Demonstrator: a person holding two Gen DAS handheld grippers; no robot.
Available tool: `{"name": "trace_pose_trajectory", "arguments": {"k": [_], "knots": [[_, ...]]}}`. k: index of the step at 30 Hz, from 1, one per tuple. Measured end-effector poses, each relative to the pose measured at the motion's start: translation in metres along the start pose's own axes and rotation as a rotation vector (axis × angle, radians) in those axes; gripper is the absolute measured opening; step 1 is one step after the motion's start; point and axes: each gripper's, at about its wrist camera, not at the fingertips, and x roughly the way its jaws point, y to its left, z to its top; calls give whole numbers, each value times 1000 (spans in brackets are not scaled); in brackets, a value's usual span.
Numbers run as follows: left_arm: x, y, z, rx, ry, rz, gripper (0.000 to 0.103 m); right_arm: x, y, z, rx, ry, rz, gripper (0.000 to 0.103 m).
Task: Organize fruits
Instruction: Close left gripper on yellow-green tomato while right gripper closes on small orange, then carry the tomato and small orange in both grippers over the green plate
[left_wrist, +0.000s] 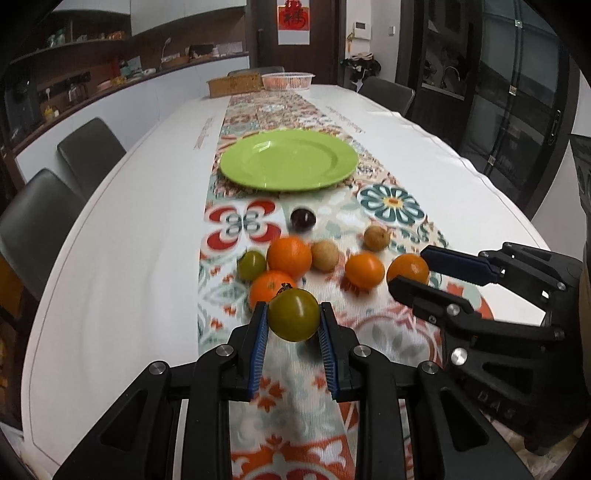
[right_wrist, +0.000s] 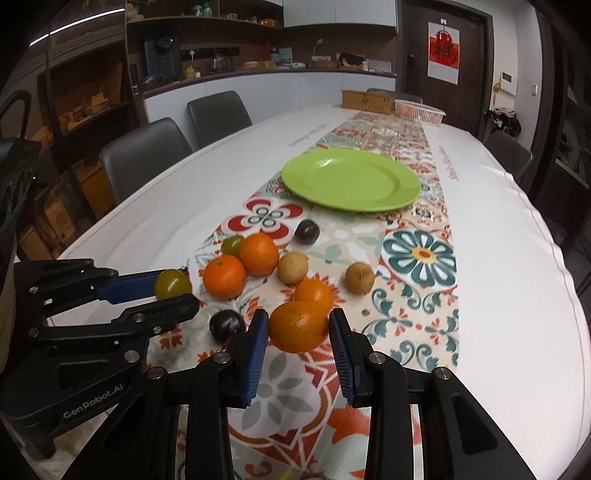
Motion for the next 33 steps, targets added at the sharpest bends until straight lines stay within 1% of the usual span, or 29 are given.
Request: {"name": "trace_pose_trajectory", "arguments": {"k": [8,13,16,20,26,33], "knots": [[12,1,42,58,-66,-12,27,10,-13,30,-33,-57,-19,35],[20,3,74,80,-94,-19,27,22,-34,57,1,-65,-9,35],[30,6,92,81,-94,-34,27,31,-44,74,6,-70,-8,35],[51,10,115,84,-73,-57,27,49,-56,93,15,-52,8,35],[93,20,147,85,-5,-89,27,86,-78,118,55,11,35,35],[137,32,165,57,80,-121,27,124,-96,140,72,67,28,35]]}}
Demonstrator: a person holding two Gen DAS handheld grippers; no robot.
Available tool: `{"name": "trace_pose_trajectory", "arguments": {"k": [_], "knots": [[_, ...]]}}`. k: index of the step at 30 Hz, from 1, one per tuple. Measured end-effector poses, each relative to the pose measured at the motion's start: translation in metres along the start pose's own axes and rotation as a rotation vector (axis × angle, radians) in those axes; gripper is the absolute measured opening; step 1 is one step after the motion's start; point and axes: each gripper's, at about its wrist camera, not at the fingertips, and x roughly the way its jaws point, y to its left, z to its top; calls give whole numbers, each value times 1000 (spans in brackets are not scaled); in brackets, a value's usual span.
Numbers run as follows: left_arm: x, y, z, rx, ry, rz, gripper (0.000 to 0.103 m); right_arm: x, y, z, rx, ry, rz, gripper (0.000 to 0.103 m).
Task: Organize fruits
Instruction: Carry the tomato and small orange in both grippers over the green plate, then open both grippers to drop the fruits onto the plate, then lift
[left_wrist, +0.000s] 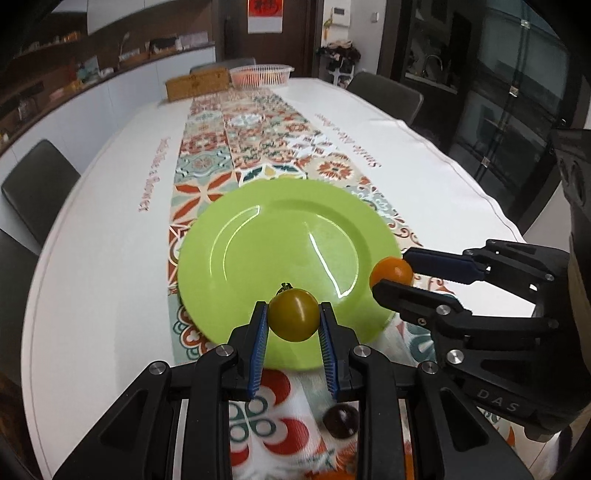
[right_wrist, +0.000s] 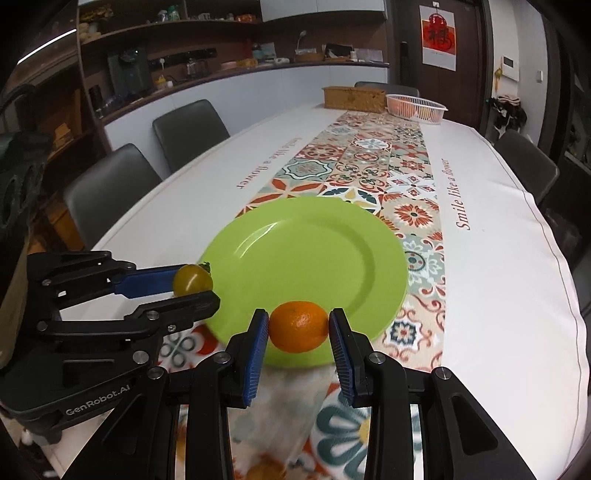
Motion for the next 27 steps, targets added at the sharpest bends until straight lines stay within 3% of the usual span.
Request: {"name": "trace_pose_trajectory", "arguments": {"k": [10,14,16,21,27], "knots": [[24,7,11,-7,48,17,28,32,-12,10,20,64,11,35],[21,8,13,-11,36,32,36,33,-14,11,20,58,-7,36],[17,10,12,-15,27,40,40,32,-15,11,21,53,-18,47],[-4,7,3,-1,-1,75,49,19,-18,7,38,42,-31,50],[-40,-4,-14,12,-48,129,57,-13,-16,-8,48,-27,-57,63]]}}
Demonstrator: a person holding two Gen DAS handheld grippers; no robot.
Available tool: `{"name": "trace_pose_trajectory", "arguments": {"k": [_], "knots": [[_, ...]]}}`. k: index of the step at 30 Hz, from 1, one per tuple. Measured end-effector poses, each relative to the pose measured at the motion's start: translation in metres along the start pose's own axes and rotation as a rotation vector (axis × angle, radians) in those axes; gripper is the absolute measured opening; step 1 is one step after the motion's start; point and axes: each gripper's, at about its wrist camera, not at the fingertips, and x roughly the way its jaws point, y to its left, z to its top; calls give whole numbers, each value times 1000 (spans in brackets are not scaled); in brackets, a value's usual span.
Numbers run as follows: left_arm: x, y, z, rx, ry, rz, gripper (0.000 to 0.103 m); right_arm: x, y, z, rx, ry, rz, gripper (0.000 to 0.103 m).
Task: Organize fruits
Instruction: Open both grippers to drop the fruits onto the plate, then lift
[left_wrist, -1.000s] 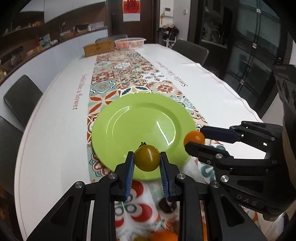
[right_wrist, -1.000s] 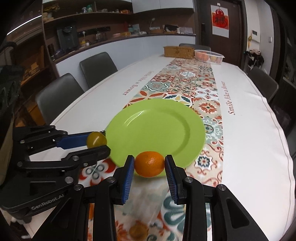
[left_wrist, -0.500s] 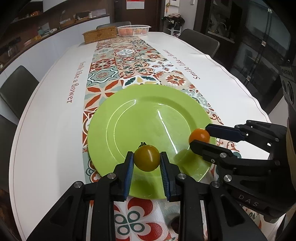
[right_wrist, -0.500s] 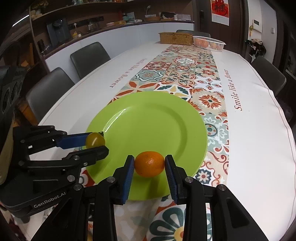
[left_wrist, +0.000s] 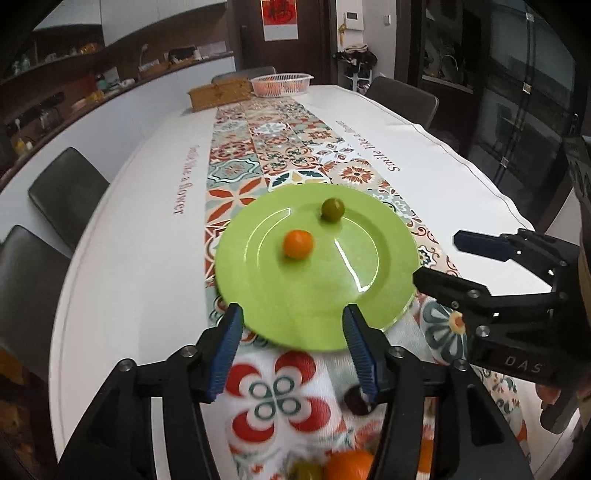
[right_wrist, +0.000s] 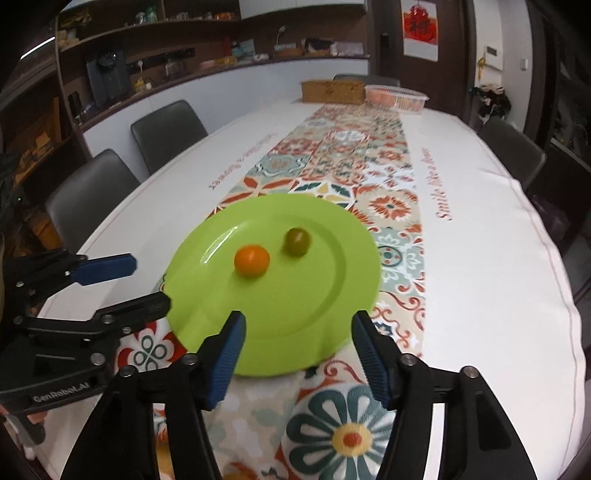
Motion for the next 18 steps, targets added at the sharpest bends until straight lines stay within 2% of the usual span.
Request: {"name": "trace_pose_trajectory", "arguments": {"k": [8,12,18], "knots": [[-54,-11,-21,12,-89,70,72,-54,12,-21,9,-85,-4,76],[-79,-15,-34,12,-137,123,79,-71,16,-32,25,-96,8,77],[-103,-16,-53,-32,-160,145,81,-94,23,-50,15,-117,0,77]]}}
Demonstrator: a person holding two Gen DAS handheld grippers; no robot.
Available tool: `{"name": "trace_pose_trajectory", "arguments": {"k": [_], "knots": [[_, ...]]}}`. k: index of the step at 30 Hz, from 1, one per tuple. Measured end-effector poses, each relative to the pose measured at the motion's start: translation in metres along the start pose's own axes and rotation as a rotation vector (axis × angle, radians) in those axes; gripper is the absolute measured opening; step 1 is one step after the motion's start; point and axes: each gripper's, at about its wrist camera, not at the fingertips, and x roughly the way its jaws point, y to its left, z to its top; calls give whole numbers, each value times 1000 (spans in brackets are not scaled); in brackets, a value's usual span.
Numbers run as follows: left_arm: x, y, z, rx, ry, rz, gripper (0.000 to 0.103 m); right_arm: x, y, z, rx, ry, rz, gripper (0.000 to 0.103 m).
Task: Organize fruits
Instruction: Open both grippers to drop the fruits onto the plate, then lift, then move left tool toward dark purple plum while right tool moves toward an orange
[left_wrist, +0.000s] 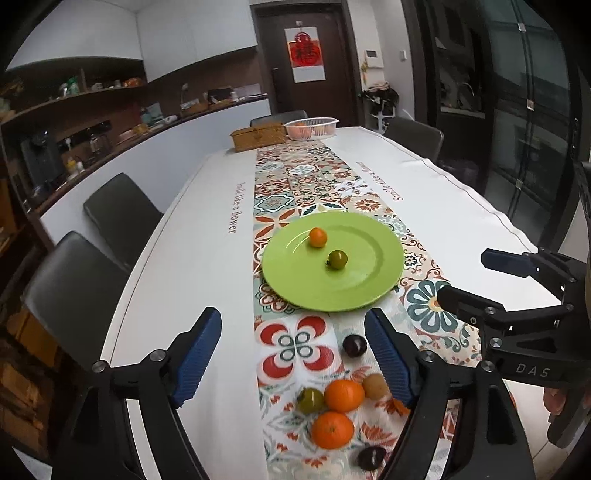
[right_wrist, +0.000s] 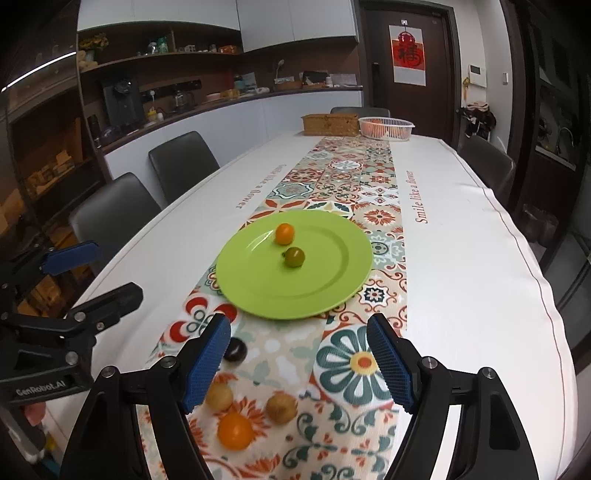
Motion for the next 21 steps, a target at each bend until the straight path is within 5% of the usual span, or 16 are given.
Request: {"name": "trace_pose_trajectory", "arguments": {"k": [11,21], "knots": [[-38,-3,-27,-39,-46,-13,83,-43,15,-24,-18,-85,19,77],[-55,-11,-57,-42,-54,13,82,-53,28,-42,-89,-77,50,77]]}}
